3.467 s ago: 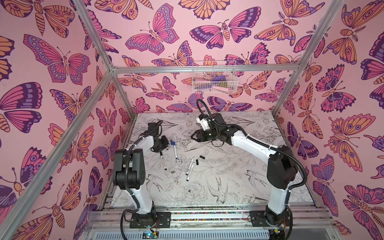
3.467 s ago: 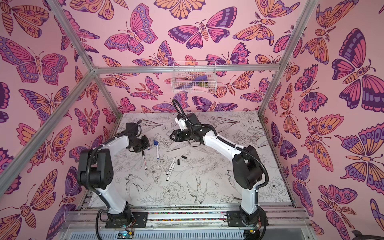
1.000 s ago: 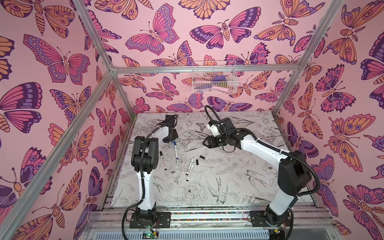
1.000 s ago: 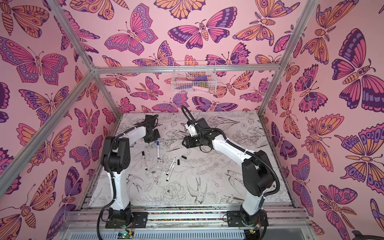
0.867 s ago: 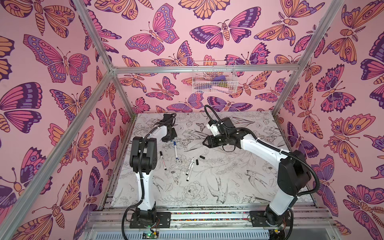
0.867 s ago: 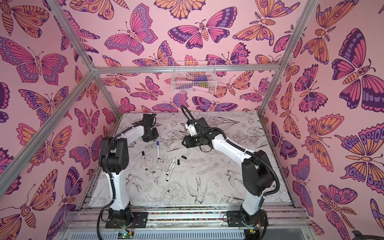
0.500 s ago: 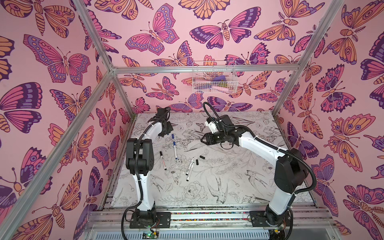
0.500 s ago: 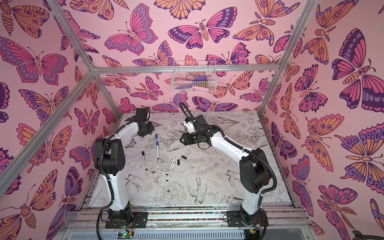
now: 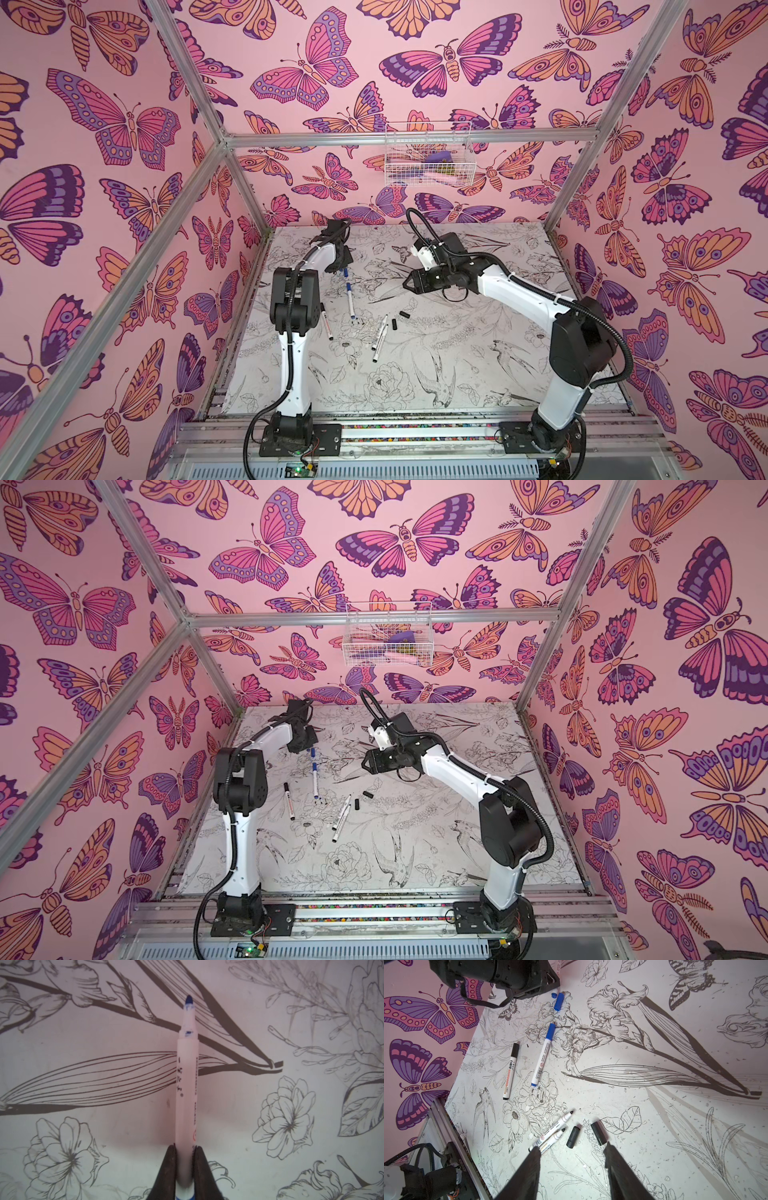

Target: Insert the pens into the pen caps

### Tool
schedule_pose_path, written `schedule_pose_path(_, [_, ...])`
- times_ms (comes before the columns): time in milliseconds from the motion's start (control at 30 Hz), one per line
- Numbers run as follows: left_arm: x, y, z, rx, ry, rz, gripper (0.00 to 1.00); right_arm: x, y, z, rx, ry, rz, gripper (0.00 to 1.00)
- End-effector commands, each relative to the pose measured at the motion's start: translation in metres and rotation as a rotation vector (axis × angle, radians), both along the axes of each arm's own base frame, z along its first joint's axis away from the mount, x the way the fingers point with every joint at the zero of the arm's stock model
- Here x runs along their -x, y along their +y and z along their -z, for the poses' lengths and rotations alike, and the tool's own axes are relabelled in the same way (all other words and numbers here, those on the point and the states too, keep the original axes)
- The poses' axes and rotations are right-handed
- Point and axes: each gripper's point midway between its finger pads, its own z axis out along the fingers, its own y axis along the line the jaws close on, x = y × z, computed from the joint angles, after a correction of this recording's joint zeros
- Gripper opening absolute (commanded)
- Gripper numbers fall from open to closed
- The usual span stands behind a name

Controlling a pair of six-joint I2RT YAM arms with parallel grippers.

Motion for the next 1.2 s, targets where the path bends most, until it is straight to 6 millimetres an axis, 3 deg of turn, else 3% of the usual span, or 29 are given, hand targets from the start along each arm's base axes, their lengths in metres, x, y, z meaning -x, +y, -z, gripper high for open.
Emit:
schedule_pose_path(0, [0.001,-0.004,0.015,-0.042,0.034,0.025,0.0,0.003,-0.007,-0.011,0.002,-0.02,0.003,0.53])
schedule_pose_path(200, [0.022,-0.031,0.019,-0.012,0.075,0.072,0.0,-0.001,-0.009,-0.014,0.013,-0.04,0.012,0.53])
schedule_pose_path(500, [0.052,-0.099,0.014,0.097,0.093,0.126,0.0,-0.012,-0.011,-0.008,0.032,-0.051,0.037,0.53])
schedule_pose_path(633, [0.057,-0.097,-0.007,0.111,0.057,0.114,0.0,-0.029,-0.007,0.002,0.041,-0.031,0.068,0.54])
schedule_pose_path(733, [0.065,-0.086,-0.038,0.105,-0.007,0.101,0.0,-0.049,-0.002,0.018,0.074,-0.011,0.091,0.55])
schedule_pose_path(867, [0.088,-0.077,-0.068,0.128,-0.067,0.093,0.0,-0.091,-0.003,0.047,0.203,0.004,0.144,0.58])
schedule_pose_path(1033, [0.122,-0.07,-0.08,0.176,-0.106,0.07,0.0,-0.13,-0.031,0.096,0.302,0.173,0.301,0.58])
schedule_pose_path(1167, [0.143,-0.064,-0.084,0.196,-0.123,0.053,0.0,-0.145,-0.035,0.123,0.333,0.167,0.305,0.57])
